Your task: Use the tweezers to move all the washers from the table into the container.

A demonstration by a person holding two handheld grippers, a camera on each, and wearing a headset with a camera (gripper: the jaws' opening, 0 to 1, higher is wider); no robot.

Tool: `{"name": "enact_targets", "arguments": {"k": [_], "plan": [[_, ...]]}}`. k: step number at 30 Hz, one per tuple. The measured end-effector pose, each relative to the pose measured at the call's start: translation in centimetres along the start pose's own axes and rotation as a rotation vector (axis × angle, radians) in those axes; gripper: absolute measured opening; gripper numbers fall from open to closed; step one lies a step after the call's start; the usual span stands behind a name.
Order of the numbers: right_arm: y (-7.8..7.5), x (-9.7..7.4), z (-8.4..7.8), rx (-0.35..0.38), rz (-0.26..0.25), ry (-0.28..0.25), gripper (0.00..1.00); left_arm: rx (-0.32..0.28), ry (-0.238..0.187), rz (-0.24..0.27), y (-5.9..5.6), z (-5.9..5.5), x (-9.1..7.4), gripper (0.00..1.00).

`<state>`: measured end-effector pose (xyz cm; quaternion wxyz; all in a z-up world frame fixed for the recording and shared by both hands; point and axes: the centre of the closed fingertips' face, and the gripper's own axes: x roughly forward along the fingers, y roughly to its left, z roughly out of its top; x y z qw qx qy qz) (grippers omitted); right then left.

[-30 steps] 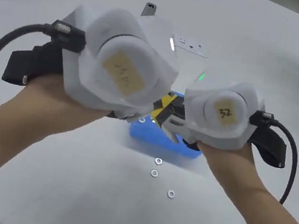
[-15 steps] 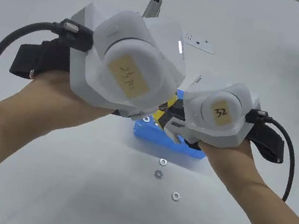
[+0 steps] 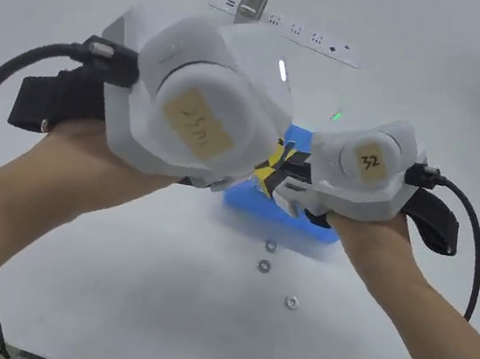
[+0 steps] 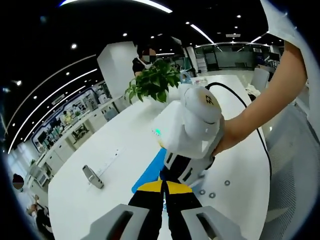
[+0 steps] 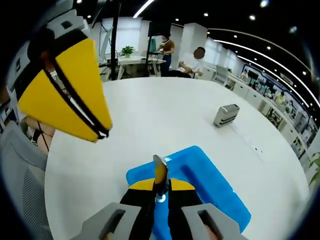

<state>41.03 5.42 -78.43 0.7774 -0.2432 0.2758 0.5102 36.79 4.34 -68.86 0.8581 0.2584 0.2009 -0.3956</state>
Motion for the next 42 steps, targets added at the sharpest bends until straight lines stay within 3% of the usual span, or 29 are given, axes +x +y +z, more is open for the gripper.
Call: {"name": "enact_targets", "arguments": {"k": [3, 7, 12, 17, 20, 31, 39, 42], "plan": [[-0.3, 0.4, -0.3, 0.028, 0.003, -0.004, 0.05, -0.114, 0.019, -0.001, -0.7, -1.7, -0.3, 0.0], [-0.5, 0.6, -0.5, 0.05, 0.001, -0.005, 0.05, -0.206, -0.009, -0.006, -1.5, -2.0, -0.8, 0.0], [-0.4, 0.6, -0.6, 0.067, 0.001, -0.004, 0.05, -0.228, -0.005, 0.005, -2.1, -2.5, -1.1, 0.0], [-0.4, 0.6, -0.6, 0.089, 0.004, -0.001, 0.05, -0.312, -0.035, 0.005, -2.8, -2.5, -1.8, 0.0], [-0.4, 0.5, -0.6, 0.098, 0.004, -0.001, 0.06, -0.35, -0.044, 0.022, -3.1, -2.7, -2.5, 0.09], [-0.2, 0.2, -0.4, 0.105, 0.004, 0.001, 0.06, -0.426, -0.037, 0.086, -3.4, -4.1, -4.0, 0.36], [-0.5, -0.8, 0.2, 0.135, -0.005, -0.021, 0.06, -0.414, -0.054, 0.106, -2.7, -3.0, -4.1, 0.54], [-0.4, -1.7, 0.6, 0.121, -0.016, -0.031, 0.06, -0.398, -0.068, 0.1, -2.2, -2.1, -4.0, 0.53]]}}
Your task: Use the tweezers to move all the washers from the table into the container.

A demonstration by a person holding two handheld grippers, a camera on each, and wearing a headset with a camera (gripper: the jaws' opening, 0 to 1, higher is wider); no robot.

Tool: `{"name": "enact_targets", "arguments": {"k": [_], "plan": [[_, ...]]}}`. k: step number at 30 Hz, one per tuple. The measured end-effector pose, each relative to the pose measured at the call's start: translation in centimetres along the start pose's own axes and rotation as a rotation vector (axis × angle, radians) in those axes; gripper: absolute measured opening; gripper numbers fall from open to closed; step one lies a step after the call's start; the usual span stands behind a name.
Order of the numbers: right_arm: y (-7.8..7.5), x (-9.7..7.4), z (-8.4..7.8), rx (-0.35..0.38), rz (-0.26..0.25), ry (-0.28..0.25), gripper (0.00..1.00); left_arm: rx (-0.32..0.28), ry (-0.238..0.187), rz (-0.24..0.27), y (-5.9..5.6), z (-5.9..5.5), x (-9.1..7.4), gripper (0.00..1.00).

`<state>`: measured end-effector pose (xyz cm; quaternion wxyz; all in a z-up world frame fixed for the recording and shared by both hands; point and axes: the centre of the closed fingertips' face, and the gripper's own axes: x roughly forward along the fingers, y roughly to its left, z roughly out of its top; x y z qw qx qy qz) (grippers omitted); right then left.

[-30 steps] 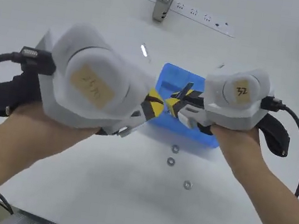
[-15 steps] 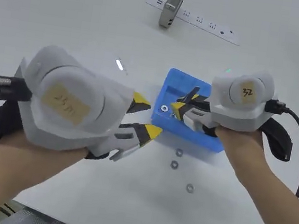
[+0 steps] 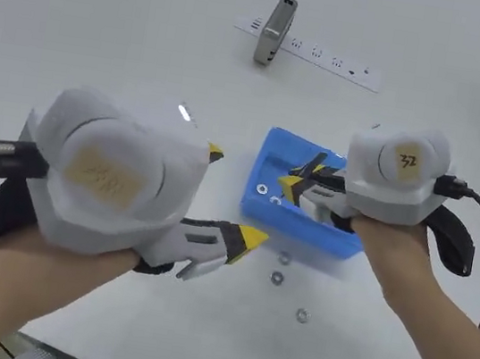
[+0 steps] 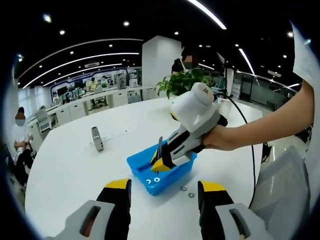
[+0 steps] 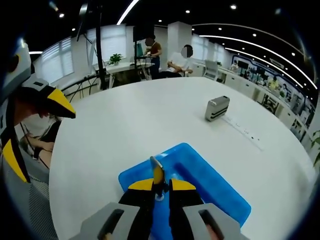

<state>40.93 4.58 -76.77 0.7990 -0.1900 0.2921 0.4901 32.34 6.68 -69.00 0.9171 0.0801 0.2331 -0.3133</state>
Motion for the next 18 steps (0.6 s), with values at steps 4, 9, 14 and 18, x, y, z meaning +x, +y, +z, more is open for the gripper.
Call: {"name": "enact_targets", "arguments": {"k": [4, 9, 14, 18], "plan": [[0.4, -1.4, 0.6, -0.025, -0.016, -0.016, 0.06, 0.029, -0.032, -0.01, -0.1, 1.7, 0.4, 0.53], [1.2, -3.1, 1.2, -0.051, -0.033, -0.043, 0.06, 0.062, -0.063, -0.041, -0.9, 3.7, 1.1, 0.49], [2.3, -4.2, 1.2, -0.074, -0.045, -0.047, 0.06, 0.091, -0.078, -0.074, -2.1, 4.8, 1.9, 0.43], [3.4, -4.7, 0.5, -0.082, -0.037, -0.037, 0.06, 0.129, -0.076, -0.121, -3.3, 5.1, 2.7, 0.31]]}}
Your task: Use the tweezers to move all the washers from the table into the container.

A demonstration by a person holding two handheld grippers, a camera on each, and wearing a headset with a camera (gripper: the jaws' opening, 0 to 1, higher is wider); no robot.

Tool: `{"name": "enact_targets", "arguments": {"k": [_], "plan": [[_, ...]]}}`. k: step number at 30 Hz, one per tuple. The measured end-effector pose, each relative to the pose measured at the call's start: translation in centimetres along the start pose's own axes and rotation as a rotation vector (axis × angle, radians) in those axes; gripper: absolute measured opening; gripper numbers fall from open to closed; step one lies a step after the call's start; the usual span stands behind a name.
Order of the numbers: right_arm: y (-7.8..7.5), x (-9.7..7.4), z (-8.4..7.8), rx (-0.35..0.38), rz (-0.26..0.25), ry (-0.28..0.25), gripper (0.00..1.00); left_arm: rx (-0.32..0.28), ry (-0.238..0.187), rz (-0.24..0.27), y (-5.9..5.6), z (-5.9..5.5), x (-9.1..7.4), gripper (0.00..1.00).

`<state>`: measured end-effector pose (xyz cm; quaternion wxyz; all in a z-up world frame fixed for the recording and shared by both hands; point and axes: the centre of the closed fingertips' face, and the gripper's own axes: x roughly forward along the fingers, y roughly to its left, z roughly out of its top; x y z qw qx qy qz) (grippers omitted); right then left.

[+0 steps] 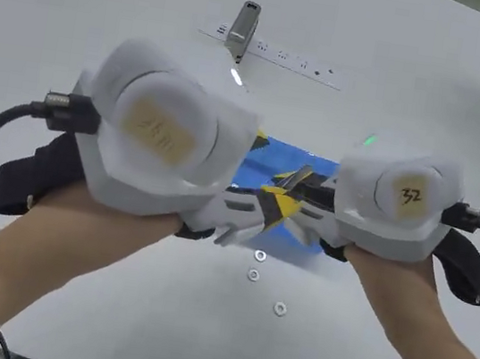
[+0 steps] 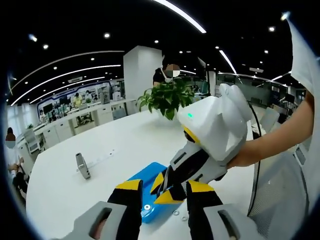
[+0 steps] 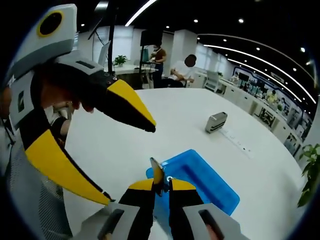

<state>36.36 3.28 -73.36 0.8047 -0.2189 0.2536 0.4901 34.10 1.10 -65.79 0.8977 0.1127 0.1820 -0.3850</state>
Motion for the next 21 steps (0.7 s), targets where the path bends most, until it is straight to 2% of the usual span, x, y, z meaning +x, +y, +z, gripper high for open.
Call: {"name": "enact_targets", "arguments": {"k": [2, 4, 5, 10, 15, 19, 21], "plan": [[0.4, -0.1, -0.3, -0.001, 0.005, 0.003, 0.06, 0.015, 0.013, -0.032, -0.6, -0.1, 0.4, 0.25], [0.8, -0.1, -0.8, -0.003, 0.011, 0.012, 0.06, 0.024, 0.02, -0.045, -0.8, -0.2, 0.7, 0.24], [1.0, -0.1, -1.1, -0.006, 0.012, 0.017, 0.06, 0.033, 0.037, -0.066, -1.1, -0.6, 0.9, 0.22], [1.4, -0.1, -2.0, 0.001, 0.029, 0.033, 0.06, 0.08, 0.072, -0.11, -1.8, -1.5, 1.4, 0.12], [1.8, 0.0, -2.8, -0.006, 0.039, 0.046, 0.06, 0.113, 0.119, -0.165, -2.7, -2.7, 1.8, 0.09], [2.2, 0.1, -3.5, -0.013, 0.052, 0.06, 0.06, 0.143, 0.143, -0.181, -3.2, -3.3, 2.1, 0.06], [2.4, 0.2, -4.1, -0.042, 0.052, 0.079, 0.06, 0.154, 0.153, -0.188, -3.4, -3.7, 2.2, 0.03]]}}
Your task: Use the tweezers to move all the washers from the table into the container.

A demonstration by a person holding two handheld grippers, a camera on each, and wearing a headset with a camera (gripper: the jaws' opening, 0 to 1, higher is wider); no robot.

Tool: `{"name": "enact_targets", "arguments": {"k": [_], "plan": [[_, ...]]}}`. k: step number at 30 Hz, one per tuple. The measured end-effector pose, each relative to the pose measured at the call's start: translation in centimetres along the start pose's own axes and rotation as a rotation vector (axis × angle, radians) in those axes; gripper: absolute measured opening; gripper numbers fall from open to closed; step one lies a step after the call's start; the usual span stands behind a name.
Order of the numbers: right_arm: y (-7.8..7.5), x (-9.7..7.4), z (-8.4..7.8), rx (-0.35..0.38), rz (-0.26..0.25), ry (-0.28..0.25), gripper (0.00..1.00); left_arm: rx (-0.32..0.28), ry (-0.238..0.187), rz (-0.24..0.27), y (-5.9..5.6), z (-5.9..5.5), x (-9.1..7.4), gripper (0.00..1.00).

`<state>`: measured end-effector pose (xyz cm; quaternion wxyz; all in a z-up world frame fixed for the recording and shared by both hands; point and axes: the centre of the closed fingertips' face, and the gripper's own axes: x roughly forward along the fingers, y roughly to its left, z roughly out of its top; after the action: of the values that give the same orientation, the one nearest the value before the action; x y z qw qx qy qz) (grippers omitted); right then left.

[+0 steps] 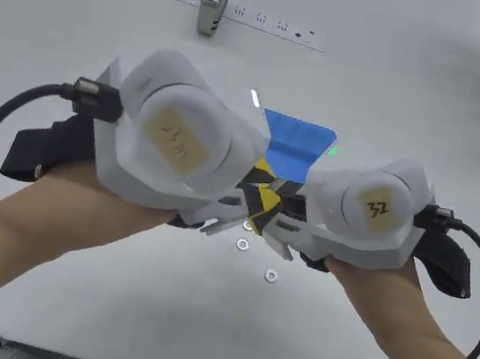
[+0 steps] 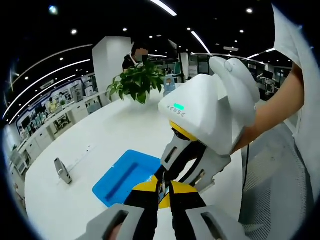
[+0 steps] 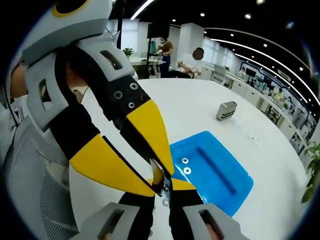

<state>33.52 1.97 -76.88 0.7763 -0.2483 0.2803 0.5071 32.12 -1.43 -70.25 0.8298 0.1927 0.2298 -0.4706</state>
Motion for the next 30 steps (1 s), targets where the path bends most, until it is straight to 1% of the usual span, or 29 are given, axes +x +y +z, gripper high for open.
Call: {"name": "enact_targets", "arguments": {"k": [1, 2, 3, 5, 7, 8, 9, 11, 13, 15, 17, 21, 25, 26, 27, 28, 30], "plan": [[0.1, 0.1, -0.2, -0.009, 0.002, 0.009, 0.07, 0.008, 0.008, -0.002, -0.1, -0.2, 0.1, 0.0], [0.2, 0.1, -0.3, -0.009, 0.002, 0.011, 0.06, 0.016, 0.013, -0.004, -0.1, -0.4, 0.2, 0.0], [0.2, 0.2, -0.4, -0.008, 0.003, 0.01, 0.06, 0.013, 0.019, -0.017, -0.2, -0.6, 0.3, 0.0], [0.3, 0.4, -0.6, 0.005, 0.013, 0.008, 0.06, 0.021, 0.026, -0.019, -0.1, -0.8, 0.4, 0.0], [0.2, 0.5, -0.7, 0.013, 0.011, 0.008, 0.07, 0.067, 0.038, -0.017, 0.0, -1.0, 0.4, 0.0], [0.1, 0.5, -0.8, 0.021, 0.012, 0.005, 0.07, 0.076, 0.04, -0.012, 0.1, -1.0, 0.4, 0.0], [0.0, 0.5, -0.8, 0.033, 0.013, 0.001, 0.07, 0.079, 0.041, -0.01, 0.2, -1.1, 0.4, 0.0], [-0.1, 0.6, -1.0, 0.049, 0.018, 0.0, 0.08, 0.07, 0.045, -0.024, 0.2, -1.3, 0.5, 0.0], [-0.2, 0.8, -1.3, 0.054, 0.019, 0.001, 0.09, 0.069, 0.046, -0.025, 0.3, -1.4, 0.5, 0.0], [-0.3, 0.9, -1.6, 0.065, 0.023, 0.003, 0.09, 0.085, 0.055, -0.02, 0.4, -1.7, 0.6, 0.0], [-0.3, 1.1, -1.9, 0.075, 0.028, 0.005, 0.09, 0.075, 0.062, -0.024, 0.4, -1.8, 0.7, 0.0], [-0.1, 1.5, -2.1, 0.089, 0.038, 0.005, 0.09, 0.093, 0.083, -0.029, 0.3, -2.3, 1.1, 0.0], [0.0, 2.1, -2.9, 0.103, 0.049, 0.018, 0.1, 0.095, 0.103, -0.039, 0.2, -2.9, 1.6, 0.0], [0.0, 2.2, -3.1, 0.114, 0.052, 0.017, 0.1, 0.097, 0.105, -0.04, 0.1, -3.0, 1.7, 0.0], [0.0, 2.2, -3.2, 0.121, 0.053, 0.016, 0.1, 0.103, 0.096, -0.039, 0.1, -2.9, 1.7, 0.0], [-0.1, 2.2, -3.2, 0.131, 0.054, 0.012, 0.1, 0.097, 0.101, -0.038, 0.1, -2.9, 1.6, 0.0], [-0.1, 2.2, -3.1, 0.149, 0.057, 0.006, 0.1, 0.096, 0.1, -0.037, 0.3, -2.8, 1.7, 0.0]]}}
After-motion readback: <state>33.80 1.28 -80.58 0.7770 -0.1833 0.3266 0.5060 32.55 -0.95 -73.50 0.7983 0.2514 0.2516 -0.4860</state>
